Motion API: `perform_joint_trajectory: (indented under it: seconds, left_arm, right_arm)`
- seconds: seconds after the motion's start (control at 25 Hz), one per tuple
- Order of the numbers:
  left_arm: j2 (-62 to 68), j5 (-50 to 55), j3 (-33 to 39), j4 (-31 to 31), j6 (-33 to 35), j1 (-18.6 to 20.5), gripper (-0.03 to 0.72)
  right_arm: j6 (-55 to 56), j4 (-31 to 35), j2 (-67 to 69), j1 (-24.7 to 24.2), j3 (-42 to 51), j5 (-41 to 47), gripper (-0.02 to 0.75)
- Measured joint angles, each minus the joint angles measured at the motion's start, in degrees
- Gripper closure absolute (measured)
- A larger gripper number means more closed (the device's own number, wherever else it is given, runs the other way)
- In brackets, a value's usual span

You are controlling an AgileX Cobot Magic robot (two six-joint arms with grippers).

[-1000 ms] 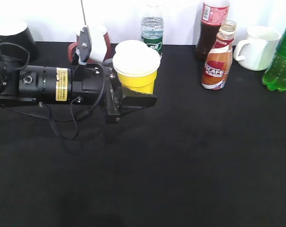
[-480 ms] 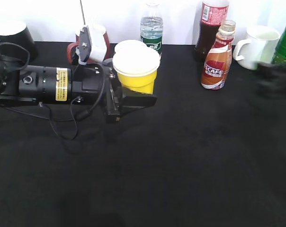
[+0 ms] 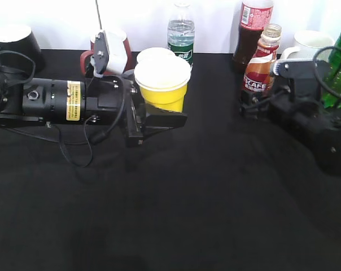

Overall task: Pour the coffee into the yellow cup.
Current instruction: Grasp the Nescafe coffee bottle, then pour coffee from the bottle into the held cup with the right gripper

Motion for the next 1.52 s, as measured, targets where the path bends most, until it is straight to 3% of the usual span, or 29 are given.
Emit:
perform_joint_trajectory:
  seconds: [0.4,0.52,0.72,0.8,0.96,1.08,1.24,1.36,1.52]
  left_arm:
    - [0.0,0.0,0.0,0.0,0.0,0.0,0.239]
    - [0.0,0.0,0.0,0.0,0.0,0.0,0.239]
    - [0.0,0.0,0.0,0.0,0.0,0.0,0.239]
    - [0.0,0.0,0.0,0.0,0.0,0.0,0.239]
    - [0.0,-0.1,0.0,0.0,0.0,-0.2,0.239]
    - [0.0,0.0,0.0,-1.9,0.0,-3.9,0.239]
    - [0.1,2.3,-2.0,-3.5,0.0,-9.3,0.239]
    - [0.1,6.7,-4.8,-4.3,0.0,-14.2,0.240]
    - [0.1,8.7,-5.0,-5.2,0.0,-15.9,0.240]
  right_arm:
    - [-4.8,4.6,8.4,0.0,-11.7,1.7,0.132]
    - [-5.0,4.8,8.7,0.0,-12.2,2.4,0.200]
    - [-5.0,4.8,8.7,0.0,-12.2,1.8,0.201]
    - [-5.5,4.8,8.0,0.0,-10.7,1.5,0.201]
    - [-11.6,4.7,-7.7,0.1,2.0,2.1,0.201]
    - [-18.7,2.1,-21.2,1.3,9.0,7.6,0.201]
    - [-26.1,-3.0,-34.2,1.4,11.2,20.7,0.201]
    - [-30.4,-11.6,-37.7,1.4,11.2,21.9,0.201]
    - [-37.7,-13.8,-37.8,1.4,11.2,22.6,0.201]
